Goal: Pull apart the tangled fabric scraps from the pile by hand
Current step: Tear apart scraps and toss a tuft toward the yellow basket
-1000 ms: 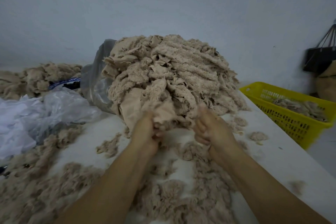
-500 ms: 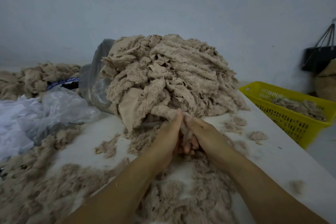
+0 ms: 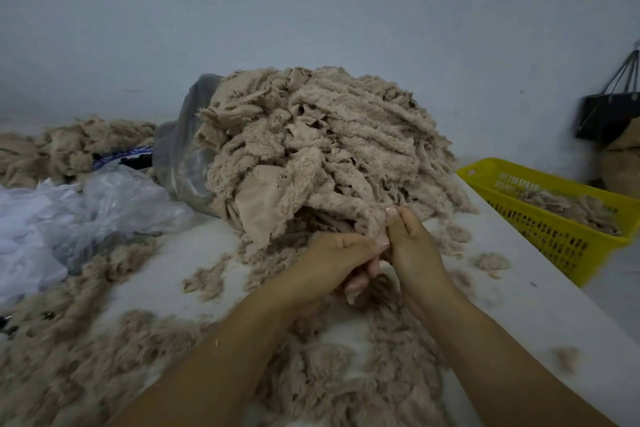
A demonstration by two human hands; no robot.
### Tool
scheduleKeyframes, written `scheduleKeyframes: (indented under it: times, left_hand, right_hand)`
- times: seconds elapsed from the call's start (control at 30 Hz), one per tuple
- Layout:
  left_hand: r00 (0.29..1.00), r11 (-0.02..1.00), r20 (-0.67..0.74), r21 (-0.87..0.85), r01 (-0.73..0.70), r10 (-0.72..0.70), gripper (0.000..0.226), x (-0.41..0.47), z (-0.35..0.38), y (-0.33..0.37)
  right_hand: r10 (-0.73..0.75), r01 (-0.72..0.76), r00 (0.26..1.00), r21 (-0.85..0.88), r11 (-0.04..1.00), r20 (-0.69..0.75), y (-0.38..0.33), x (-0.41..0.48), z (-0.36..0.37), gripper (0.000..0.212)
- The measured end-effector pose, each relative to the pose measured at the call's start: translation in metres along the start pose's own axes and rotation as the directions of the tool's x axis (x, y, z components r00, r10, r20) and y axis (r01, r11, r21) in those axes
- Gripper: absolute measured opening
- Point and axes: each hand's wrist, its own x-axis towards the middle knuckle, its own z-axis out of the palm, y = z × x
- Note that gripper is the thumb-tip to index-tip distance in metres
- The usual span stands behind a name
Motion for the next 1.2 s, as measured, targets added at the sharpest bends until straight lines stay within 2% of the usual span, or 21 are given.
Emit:
scheduleKeyframes:
  times: [0.1, 0.17, 0.23, 0.27, 0.33, 0.4, 0.47, 0.5, 0.57, 0.63, 0.7, 0.73, 0.8, 0.87, 0.97, 1.03, 1.1, 1.13, 1.2]
  left_hand:
    - [0.997, 1.0, 0.078, -0.003, 0.021, -0.02, 0.04, -0.001, -0.005, 0.0]
    - [0.989, 0.999, 0.147, -0.03, 0.015, -0.011, 0.044, -0.004, -0.012, -0.002]
    - [0.961, 0.999, 0.275, -0.042, -0.011, 0.022, 0.05, -0.008, -0.017, -0.005]
    - [0.961, 0.999, 0.275, -0.042, -0.022, 0.033, 0.051, -0.008, -0.018, -0.007]
    - [0.999, 1.0, 0.05, -0.01, 0.001, -0.001, 0.05, -0.002, -0.025, -0.01]
    - [0.976, 0.989, -0.207, 0.12, 0.09, -0.063, 0.057, 0.007, -0.032, -0.014]
    - [0.947, 0.935, -0.296, 0.286, 0.211, -0.123, 0.06, 0.01, -0.036, -0.019]
    - [0.936, 0.929, -0.326, 0.286, 0.234, -0.135, 0.059, 0.01, -0.036, -0.022]
    - [0.905, 0.966, -0.394, 0.123, 0.227, -0.163, 0.064, 0.01, -0.037, -0.025]
    - [0.901, 0.967, -0.369, -0.197, 0.163, -0.227, 0.058, 0.016, -0.042, -0.024]
    - [0.93, 0.845, -0.266, -0.529, 0.077, -0.252, 0.042, 0.017, -0.046, -0.017]
    - [0.935, 0.765, -0.252, -0.644, 0.031, -0.25, 0.037, 0.016, -0.048, -0.013]
    - [0.913, 0.661, -0.308, -0.748, -0.06, -0.267, 0.021, 0.014, -0.057, -0.012]
    - [0.877, 0.606, -0.369, -0.786, -0.119, -0.307, 0.014, 0.011, -0.064, -0.013]
    - [0.832, 0.601, -0.444, -0.78, -0.176, -0.332, 0.02, 0.012, -0.068, -0.015]
    - [0.812, 0.664, -0.498, -0.722, -0.195, -0.303, 0.024, 0.013, -0.065, -0.014]
    - [0.819, 0.752, -0.515, -0.637, -0.169, -0.252, 0.029, 0.012, -0.058, -0.013]
    - [0.833, 0.792, -0.502, -0.595, -0.139, -0.231, 0.032, 0.011, -0.054, -0.013]
    - [0.868, 0.854, -0.457, -0.514, -0.078, -0.196, 0.034, 0.009, -0.043, -0.013]
  right_hand:
    - [0.049, -0.049, 0.997, -0.001, 0.999, -0.052, 0.004, 0.003, 0.002, 0.024]
    - [0.07, -0.072, 0.992, -0.019, 0.997, -0.104, 0.006, 0.007, 0.001, 0.026]
    - [0.146, -0.146, 0.97, 0.011, 0.989, -0.197, 0.004, 0.013, -0.01, 0.028]
    - [0.181, -0.178, 0.954, 0.035, 0.983, -0.239, 0.002, 0.015, -0.018, 0.029]
    - [0.188, -0.18, 0.95, 0.053, 0.982, -0.25, 0.001, 0.014, -0.027, 0.029]
    - [0.068, -0.075, 0.982, -0.031, 0.997, -0.176, 0.001, 0.009, -0.02, 0.032]
    - [-0.083, 0.068, 0.994, -0.2, 0.977, -0.066, 0.0, 0.002, -0.009, 0.037]
    - [-0.15, 0.139, 0.989, -0.275, 0.951, -0.02, -0.002, -0.002, -0.006, 0.034]
    - [-0.237, 0.253, 0.968, -0.324, 0.912, 0.088, -0.008, -0.008, -0.005, 0.026]
    - [-0.276, 0.354, 0.921, -0.292, 0.889, 0.274, -0.01, -0.015, -0.003, 0.026]
    - [-0.265, 0.453, 0.829, -0.312, 0.835, 0.493, -0.008, -0.022, 0.006, 0.019]
    - [-0.257, 0.507, 0.776, -0.328, 0.797, 0.575, -0.005, -0.025, 0.012, 0.014]
    - [-0.235, 0.567, 0.72, -0.358, 0.742, 0.653, 0.001, -0.025, 0.017, 0.014]
    - [-0.187, 0.554, 0.718, -0.388, 0.737, 0.67, 0.003, -0.022, 0.013, 0.02]
    - [-0.174, 0.518, 0.756, -0.414, 0.749, 0.631, 0.003, -0.016, 0.004, 0.042]
    - [-0.191, 0.446, 0.835, -0.432, 0.783, 0.516, 0.001, -0.014, 0.0, 0.049]
    - [-0.248, 0.426, 0.89, -0.503, 0.752, 0.383, 0.001, -0.012, -0.004, 0.059]
    - [-0.29, 0.422, 0.903, -0.538, 0.729, 0.316, 0.001, -0.011, -0.005, 0.061]
    - [-0.374, 0.416, 0.908, -0.532, 0.738, 0.191, 0.0, -0.011, -0.004, 0.048]
